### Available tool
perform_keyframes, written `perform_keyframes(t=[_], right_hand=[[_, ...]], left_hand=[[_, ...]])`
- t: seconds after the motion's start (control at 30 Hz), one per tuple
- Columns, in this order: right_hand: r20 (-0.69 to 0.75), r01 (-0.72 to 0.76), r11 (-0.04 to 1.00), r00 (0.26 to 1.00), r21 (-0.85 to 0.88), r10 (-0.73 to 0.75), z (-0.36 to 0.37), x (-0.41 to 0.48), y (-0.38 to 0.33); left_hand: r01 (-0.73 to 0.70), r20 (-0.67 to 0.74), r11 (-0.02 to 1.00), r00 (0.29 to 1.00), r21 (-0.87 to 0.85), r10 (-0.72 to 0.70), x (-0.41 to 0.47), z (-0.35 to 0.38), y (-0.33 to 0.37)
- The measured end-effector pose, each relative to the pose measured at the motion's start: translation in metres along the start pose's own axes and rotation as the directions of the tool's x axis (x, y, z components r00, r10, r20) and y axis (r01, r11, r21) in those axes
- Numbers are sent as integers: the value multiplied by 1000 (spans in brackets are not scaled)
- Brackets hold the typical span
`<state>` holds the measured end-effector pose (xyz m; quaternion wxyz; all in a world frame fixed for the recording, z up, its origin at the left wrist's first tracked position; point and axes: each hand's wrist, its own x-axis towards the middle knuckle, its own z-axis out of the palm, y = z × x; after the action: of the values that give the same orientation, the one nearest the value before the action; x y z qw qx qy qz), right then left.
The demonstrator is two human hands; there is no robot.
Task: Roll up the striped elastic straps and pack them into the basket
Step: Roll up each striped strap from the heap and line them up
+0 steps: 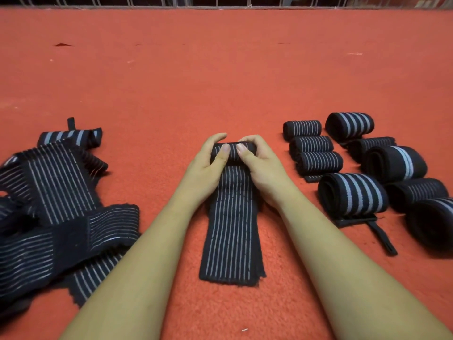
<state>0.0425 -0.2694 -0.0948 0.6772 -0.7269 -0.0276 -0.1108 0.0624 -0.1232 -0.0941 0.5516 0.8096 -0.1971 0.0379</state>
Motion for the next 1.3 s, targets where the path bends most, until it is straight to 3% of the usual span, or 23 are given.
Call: perform_keyframes(t=[0.13,0.27,0.37,0.43,0.63,0.7,0.87,1.0,1.17,1.3], right_hand=[[32,42,999,999,25,-43,1,-2,-2],[24,-18,993,1000,117,16,5,0,-6],[64,-19,1000,998,17,18,7,-2,-7],[84,-31,999,996,-21,32,8,-3,-7],[-48,-26,1000,999,-14,25,6,1,-3],[-34,26,999,999,-37,-28,5,1,0],[69,171,973,984,-155,-162,6,-4,1],[94,89,994,992,-65,-83,8,-3,-2],[-8,-59,996,998,-70,59,10,-4,-6],[-23,32,999,999,-33,-33,7,-3,-3]], left_hand=[[28,-80,998,996,-61,-33,5,0,-4],[-20,-75,983,997,-184,6,4,-2,-6],[-53,-105,960,994,-273,25,4,-6,-4],[-65,-106,965,994,-254,39,4,-7,-2],[-108,-4,975,994,-196,109,0,-4,2],[-80,-11,985,997,-155,79,2,-2,0],[133,-71,980,987,-149,-145,5,1,-7],[64,-61,966,995,-251,-82,3,-3,-5],[-58,-24,960,998,-273,53,1,-2,-6],[-41,-40,962,999,-270,31,1,0,-2]])
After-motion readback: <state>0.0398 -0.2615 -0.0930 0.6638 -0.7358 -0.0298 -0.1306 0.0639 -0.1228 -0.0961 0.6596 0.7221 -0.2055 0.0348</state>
